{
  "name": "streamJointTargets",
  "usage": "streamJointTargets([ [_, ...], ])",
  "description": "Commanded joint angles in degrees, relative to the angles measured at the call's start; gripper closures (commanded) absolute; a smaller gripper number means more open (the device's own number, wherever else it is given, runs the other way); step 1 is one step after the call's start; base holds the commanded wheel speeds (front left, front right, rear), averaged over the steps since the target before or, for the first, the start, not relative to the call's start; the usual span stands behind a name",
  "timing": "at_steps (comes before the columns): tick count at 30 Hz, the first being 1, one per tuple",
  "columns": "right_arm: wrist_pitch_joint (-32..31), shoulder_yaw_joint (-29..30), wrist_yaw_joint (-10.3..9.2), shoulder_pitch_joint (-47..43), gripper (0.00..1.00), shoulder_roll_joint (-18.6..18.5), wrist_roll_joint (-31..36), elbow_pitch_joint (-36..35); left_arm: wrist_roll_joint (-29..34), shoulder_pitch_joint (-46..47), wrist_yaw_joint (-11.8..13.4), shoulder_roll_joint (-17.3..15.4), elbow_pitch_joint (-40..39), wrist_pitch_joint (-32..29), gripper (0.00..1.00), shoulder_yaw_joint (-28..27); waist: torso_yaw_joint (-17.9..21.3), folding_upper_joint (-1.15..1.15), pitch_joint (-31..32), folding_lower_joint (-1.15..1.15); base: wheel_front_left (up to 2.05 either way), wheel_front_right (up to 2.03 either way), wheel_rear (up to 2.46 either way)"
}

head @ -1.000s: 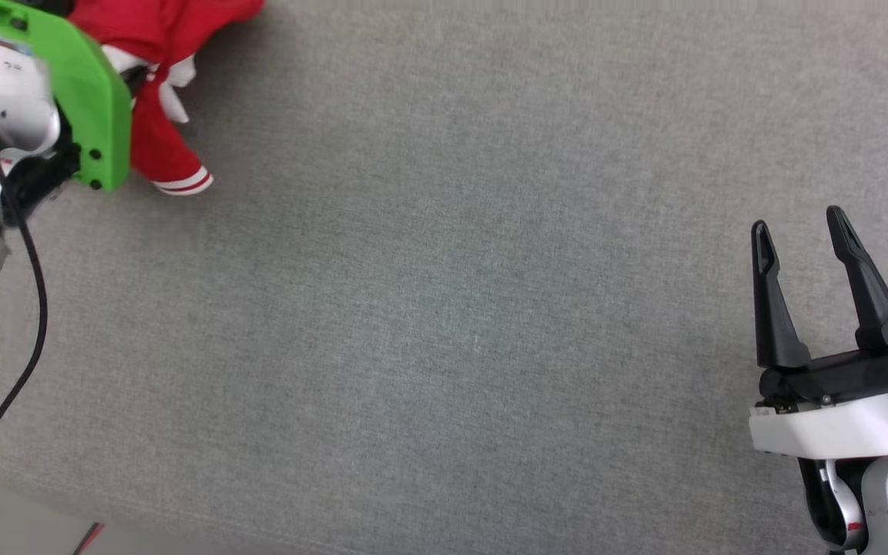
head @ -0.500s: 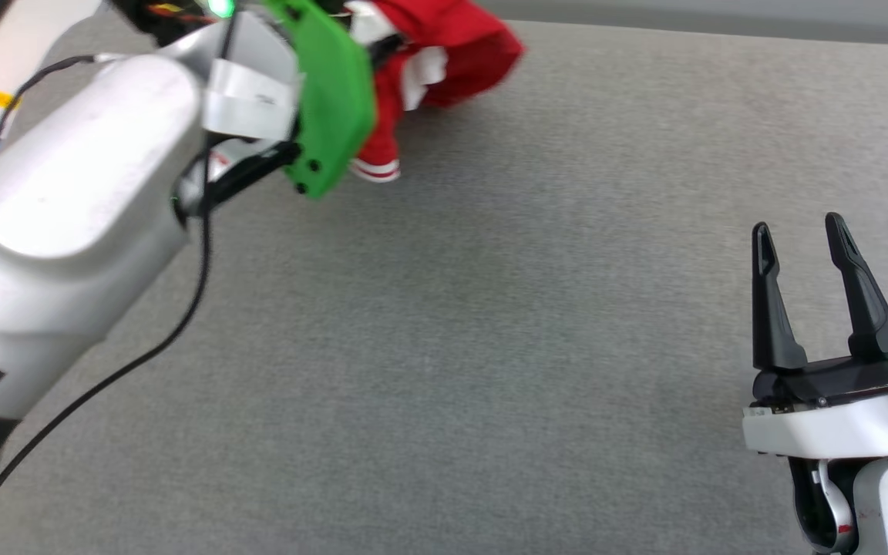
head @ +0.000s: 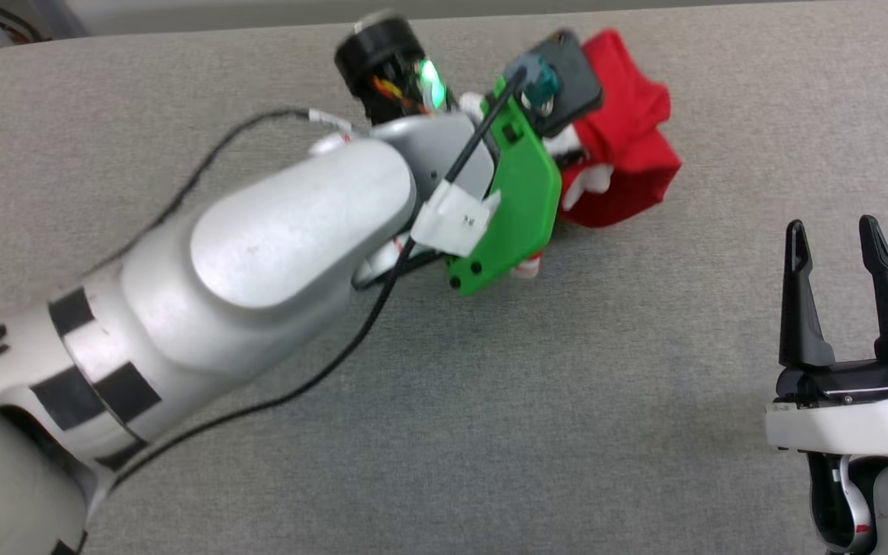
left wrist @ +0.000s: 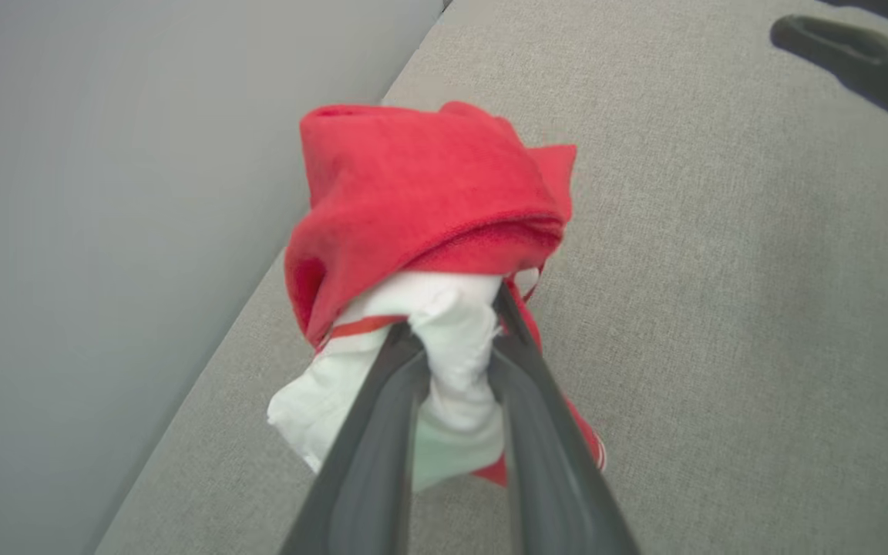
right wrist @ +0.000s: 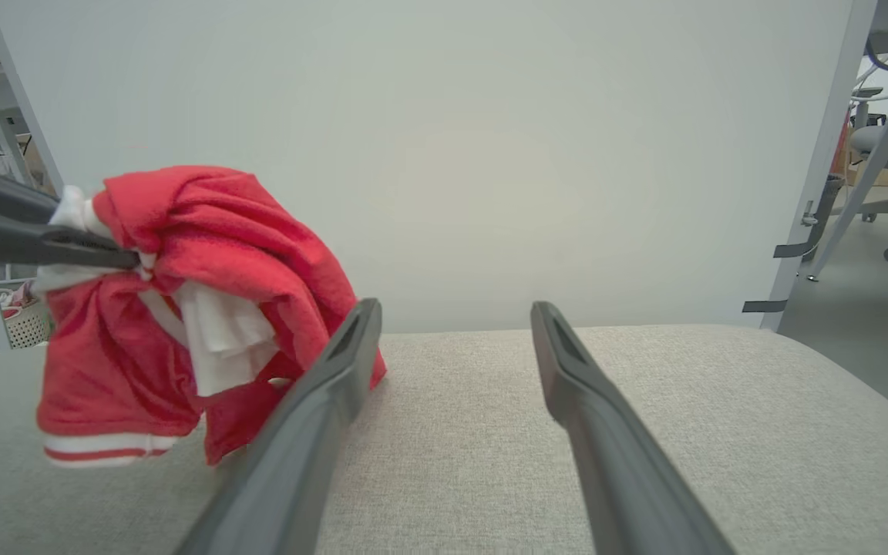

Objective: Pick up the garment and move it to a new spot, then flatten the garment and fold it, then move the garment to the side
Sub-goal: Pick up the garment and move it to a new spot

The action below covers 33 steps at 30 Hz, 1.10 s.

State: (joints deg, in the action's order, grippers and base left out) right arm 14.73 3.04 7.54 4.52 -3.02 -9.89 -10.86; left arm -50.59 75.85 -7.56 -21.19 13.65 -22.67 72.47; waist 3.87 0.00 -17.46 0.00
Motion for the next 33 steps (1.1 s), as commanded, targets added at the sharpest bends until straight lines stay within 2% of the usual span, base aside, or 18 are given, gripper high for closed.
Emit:
streamJointTargets([
  [1,0.3,0.1,-0.05,-0.8,0.00,0.1,-0.6,0.0,-0.8,-3.1,0.1,0.1,0.8,-0.1,1.00,0.5,0.4,0.00,-0.4,0.00,0.00,0.00,0.00],
  [7,0.3,-0.3,-0.05,-0.7,0.00,0.1,-1.1,0.6,4.0,-15.6,0.1,0.3,2.7,-4.8,1.00,0.9,-0.1,0.00,-0.8,0.00,0.00,0.00,0.00],
  [12,0.3,-0.6,-0.05,-0.5,0.00,0.1,-0.9,0.8,5.6,-23.8,0.1,-0.2,4.1,-7.2,1.00,0.9,-0.4,0.00,-1.0,0.00,0.00,0.00,0.00],
  [15,0.3,-0.5,-0.05,-0.6,0.00,0.1,-0.8,1.0,6.1,-26.4,0.1,-0.1,4.6,-7.5,1.00,0.9,-0.5,0.00,-0.8,0.00,0.00,0.00,0.00],
  [17,0.3,-0.5,-0.05,-1.0,0.00,0.1,-0.6,1.2,6.0,-26.8,0.1,0.2,5.0,-5.5,1.00,0.9,-0.8,0.00,-0.3,0.00,0.00,0.00,0.00],
  [18,0.3,-0.5,-0.05,-1.3,0.00,0.1,-0.5,1.4,5.8,-26.5,0.1,0.6,5.5,-3.5,0.74,0.9,-1.0,0.00,0.3,0.00,0.00,0.00,0.00],
  [19,0.3,-0.5,-0.05,-1.5,0.00,0.1,-0.4,1.5,5.9,-26.1,0.1,0.8,5.9,-1.6,0.00,0.9,-1.1,0.00,0.7,0.00,0.00,0.00,0.00],
  [24,0.3,-0.6,-0.05,-3.3,0.00,0.1,-0.1,2.0,7.3,-25.6,0.7,2.4,7.9,10.4,0.00,-1.2,-2.1,0.00,4.4,0.00,0.00,0.00,0.00],
  [28,0.3,-0.5,-0.05,-5.1,0.00,0.1,0.1,2.1,7.8,-27.4,3.6,2.7,6.9,17.2,0.00,-3.6,-3.5,0.00,7.2,0.00,0.00,0.00,0.00],
  [33,0.3,-0.4,-0.05,-6.6,0.00,0.1,0.4,2.0,8.1,-30.4,8.1,1.6,3.7,22.9,0.00,-6.2,-5.5,0.00,10.0,0.00,0.00,0.00,0.00],
])
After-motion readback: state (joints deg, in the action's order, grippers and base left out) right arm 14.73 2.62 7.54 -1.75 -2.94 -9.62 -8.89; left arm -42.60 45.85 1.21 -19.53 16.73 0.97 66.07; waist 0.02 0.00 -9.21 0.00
